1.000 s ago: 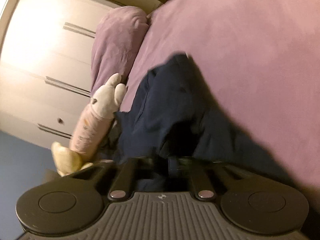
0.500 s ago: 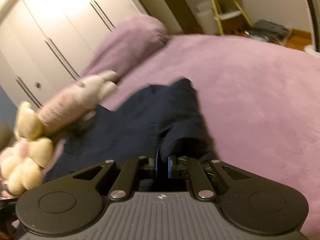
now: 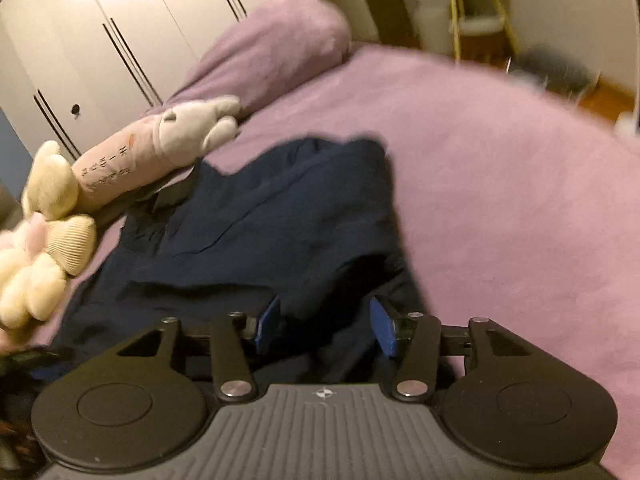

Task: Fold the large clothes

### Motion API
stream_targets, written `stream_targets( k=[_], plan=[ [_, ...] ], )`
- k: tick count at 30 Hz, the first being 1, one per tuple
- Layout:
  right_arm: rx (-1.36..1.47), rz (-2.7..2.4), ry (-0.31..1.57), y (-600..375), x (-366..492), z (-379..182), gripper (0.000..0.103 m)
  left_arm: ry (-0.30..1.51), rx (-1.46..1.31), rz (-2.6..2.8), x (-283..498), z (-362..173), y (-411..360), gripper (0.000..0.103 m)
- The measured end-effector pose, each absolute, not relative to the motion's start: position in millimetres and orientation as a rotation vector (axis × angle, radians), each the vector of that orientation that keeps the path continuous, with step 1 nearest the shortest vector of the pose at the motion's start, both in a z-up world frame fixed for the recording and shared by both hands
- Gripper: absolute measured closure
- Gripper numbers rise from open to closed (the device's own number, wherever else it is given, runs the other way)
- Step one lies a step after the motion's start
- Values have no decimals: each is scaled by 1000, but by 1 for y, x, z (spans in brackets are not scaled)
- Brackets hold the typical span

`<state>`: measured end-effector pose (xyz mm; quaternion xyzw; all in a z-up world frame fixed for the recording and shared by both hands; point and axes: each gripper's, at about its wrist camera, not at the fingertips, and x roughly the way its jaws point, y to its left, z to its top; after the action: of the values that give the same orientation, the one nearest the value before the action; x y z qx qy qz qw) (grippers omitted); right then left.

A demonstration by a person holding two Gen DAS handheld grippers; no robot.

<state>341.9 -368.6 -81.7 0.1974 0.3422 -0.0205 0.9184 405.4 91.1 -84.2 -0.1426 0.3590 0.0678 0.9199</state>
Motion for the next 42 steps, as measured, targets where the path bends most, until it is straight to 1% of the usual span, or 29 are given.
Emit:
stream_targets(
  k=[2,4,5,6,9,11,13,15,18,21,24,26,28,30,31,34,35,37,38,41,42],
  plan=[
    [341,-67,667,-359,336,-71,53,710,-316,118,400,-77,87,48],
    [294,-38,646,-347,341,-65,55,721,-339,88,402,-78,79,41],
    [264,-23,654,-339,347,-65,63,735,-347,75,405,-81,74,38],
    [231,4,670,-328,355,-66,71,752,-341,66,410,-86,68,39],
    [134,74,719,-300,377,-76,79,796,-281,99,423,-102,54,41],
    [50,85,743,-282,387,-85,79,804,-271,126,429,-108,51,39],
    [-31,90,777,-268,396,-97,79,823,-263,141,436,-113,52,34],
    [-89,81,819,-257,408,-112,79,846,-274,137,443,-121,55,32],
    [-165,73,797,-242,413,-120,79,836,-251,136,444,-124,56,28],
    [-190,70,803,-237,415,-118,79,841,-271,142,439,-119,59,28],
    [-192,89,805,-234,408,-106,79,832,-328,127,425,-110,68,31],
    [-180,108,788,-229,399,-97,79,823,-329,123,417,-107,71,31],
    [-186,148,766,-221,390,-92,79,834,-312,135,416,-111,75,27],
    [-241,172,783,-203,389,-100,79,857,-354,118,419,-116,82,26],
    [-278,164,812,-196,391,-107,79,864,-363,111,419,-114,84,26],
    [-397,140,821,-178,395,-115,79,869,-380,87,411,-104,91,26],
    [-402,131,832,-175,397,-112,79,864,-387,79,405,-100,95,25],
    [-353,131,855,-176,396,-104,79,835,-423,69,385,-93,109,19],
    [-310,146,862,-176,395,-98,78,825,-442,71,375,-90,117,18],
    [-205,208,850,-167,380,-81,69,780,-536,69,339,-85,155,18],
    [-178,234,835,-161,373,-74,69,773,-563,98,326,-83,171,17]
  ],
)
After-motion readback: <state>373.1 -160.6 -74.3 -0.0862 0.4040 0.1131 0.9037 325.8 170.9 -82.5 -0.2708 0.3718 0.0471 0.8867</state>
